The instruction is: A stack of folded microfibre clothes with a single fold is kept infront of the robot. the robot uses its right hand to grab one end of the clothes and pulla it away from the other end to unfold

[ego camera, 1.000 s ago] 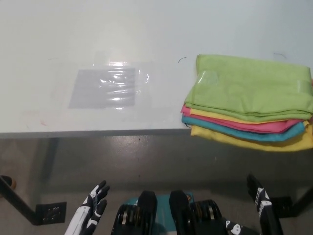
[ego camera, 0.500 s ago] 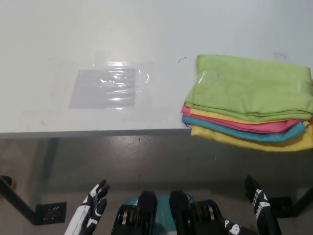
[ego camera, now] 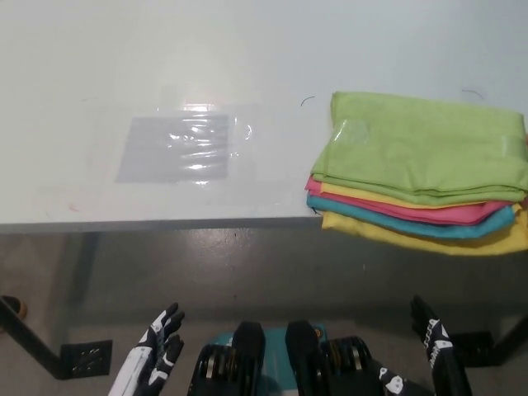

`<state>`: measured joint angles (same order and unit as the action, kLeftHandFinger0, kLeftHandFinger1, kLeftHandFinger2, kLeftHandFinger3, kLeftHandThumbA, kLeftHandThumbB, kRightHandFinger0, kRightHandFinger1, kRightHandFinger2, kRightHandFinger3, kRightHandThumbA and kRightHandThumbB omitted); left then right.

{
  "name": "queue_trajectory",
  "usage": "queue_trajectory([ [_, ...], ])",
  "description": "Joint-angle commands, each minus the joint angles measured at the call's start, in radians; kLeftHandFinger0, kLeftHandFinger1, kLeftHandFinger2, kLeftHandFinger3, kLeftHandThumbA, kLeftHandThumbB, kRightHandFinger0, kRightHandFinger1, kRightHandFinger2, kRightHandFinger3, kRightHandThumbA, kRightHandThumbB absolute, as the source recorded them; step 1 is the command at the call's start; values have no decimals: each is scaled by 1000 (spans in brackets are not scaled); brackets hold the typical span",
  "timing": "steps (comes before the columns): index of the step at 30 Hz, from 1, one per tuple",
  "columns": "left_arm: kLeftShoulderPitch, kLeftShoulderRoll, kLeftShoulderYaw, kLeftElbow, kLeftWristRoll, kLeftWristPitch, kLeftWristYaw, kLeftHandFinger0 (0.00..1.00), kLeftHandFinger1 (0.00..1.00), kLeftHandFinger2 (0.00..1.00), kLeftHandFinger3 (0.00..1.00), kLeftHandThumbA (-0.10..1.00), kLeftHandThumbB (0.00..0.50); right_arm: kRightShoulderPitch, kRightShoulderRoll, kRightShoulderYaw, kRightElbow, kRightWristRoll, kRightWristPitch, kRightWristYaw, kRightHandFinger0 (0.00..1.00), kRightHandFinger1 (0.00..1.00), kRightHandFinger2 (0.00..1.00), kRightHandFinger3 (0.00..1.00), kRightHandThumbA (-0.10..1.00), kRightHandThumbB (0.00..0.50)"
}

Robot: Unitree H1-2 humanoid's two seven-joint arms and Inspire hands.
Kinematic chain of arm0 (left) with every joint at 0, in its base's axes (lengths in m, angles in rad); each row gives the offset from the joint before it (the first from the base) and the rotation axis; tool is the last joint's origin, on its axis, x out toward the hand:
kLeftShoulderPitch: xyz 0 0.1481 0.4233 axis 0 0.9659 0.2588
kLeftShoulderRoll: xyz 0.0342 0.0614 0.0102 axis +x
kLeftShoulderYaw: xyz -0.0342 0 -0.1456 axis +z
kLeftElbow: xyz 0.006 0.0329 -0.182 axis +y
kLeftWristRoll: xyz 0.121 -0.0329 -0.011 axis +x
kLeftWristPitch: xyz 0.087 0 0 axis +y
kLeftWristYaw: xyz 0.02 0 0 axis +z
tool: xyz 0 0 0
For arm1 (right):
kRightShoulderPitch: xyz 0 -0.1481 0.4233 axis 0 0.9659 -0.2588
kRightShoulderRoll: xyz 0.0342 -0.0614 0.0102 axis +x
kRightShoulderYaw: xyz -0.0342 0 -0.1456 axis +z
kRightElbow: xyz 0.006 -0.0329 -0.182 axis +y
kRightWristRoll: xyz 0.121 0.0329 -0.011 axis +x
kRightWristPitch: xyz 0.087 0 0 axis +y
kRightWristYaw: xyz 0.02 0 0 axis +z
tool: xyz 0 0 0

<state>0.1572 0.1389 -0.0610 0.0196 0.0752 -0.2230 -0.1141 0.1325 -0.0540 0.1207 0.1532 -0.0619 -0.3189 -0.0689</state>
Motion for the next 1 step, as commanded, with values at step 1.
queue_trajectory([
  [1,1,4,2,-4,13,-30,11,1000,1000,1000,1000,880,245,-13,2,-8,-14,-32,-51,0,1000,1000,1000,1000,823,185],
])
